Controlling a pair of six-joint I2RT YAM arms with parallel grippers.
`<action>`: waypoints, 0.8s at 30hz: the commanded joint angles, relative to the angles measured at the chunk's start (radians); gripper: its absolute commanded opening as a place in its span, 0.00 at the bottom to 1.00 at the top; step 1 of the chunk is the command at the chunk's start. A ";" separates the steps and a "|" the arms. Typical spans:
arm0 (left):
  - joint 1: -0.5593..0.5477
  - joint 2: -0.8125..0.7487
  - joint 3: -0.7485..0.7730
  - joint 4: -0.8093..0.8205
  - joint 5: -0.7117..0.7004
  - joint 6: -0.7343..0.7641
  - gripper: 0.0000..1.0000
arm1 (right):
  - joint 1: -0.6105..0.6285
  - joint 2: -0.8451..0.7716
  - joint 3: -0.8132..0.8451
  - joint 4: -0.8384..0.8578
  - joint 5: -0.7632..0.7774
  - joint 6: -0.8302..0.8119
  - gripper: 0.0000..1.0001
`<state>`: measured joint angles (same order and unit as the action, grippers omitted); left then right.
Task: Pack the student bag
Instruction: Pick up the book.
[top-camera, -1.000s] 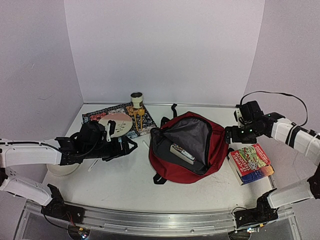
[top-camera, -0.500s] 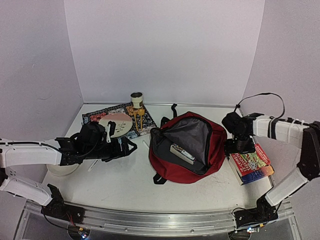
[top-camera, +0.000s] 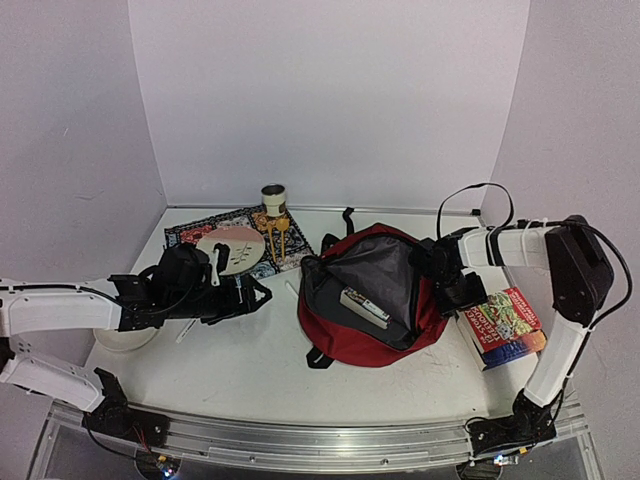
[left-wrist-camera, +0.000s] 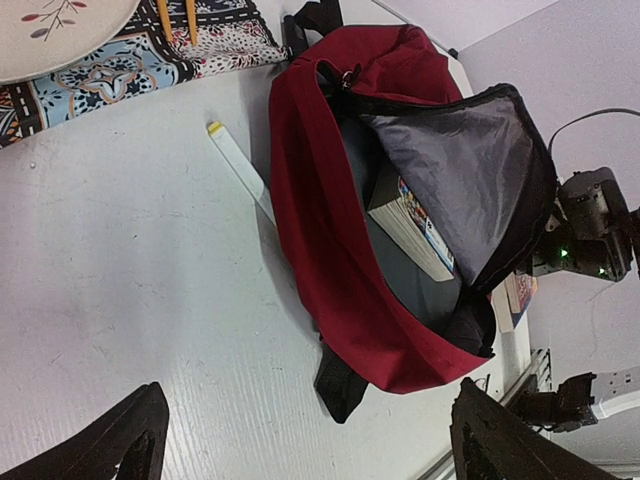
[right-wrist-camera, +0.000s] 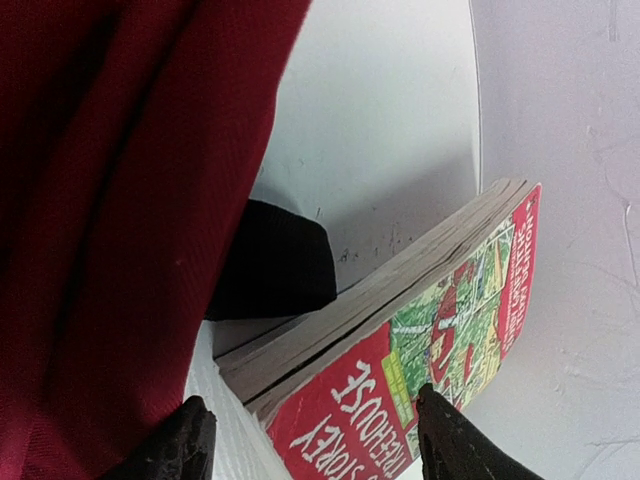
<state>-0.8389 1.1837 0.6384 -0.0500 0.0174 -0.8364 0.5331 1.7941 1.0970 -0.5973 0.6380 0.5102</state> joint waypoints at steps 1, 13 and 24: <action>0.006 -0.036 -0.002 -0.012 -0.036 0.014 1.00 | 0.004 0.055 0.047 -0.102 0.080 0.018 0.65; 0.006 -0.055 -0.005 -0.025 -0.043 0.010 1.00 | 0.016 0.173 0.093 -0.114 0.092 0.022 0.66; 0.007 -0.072 -0.008 -0.031 -0.047 0.007 0.99 | 0.020 0.213 0.127 -0.189 0.181 0.088 0.57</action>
<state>-0.8368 1.1398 0.6381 -0.0784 -0.0047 -0.8368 0.5464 2.0083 1.1954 -0.6851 0.7579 0.5479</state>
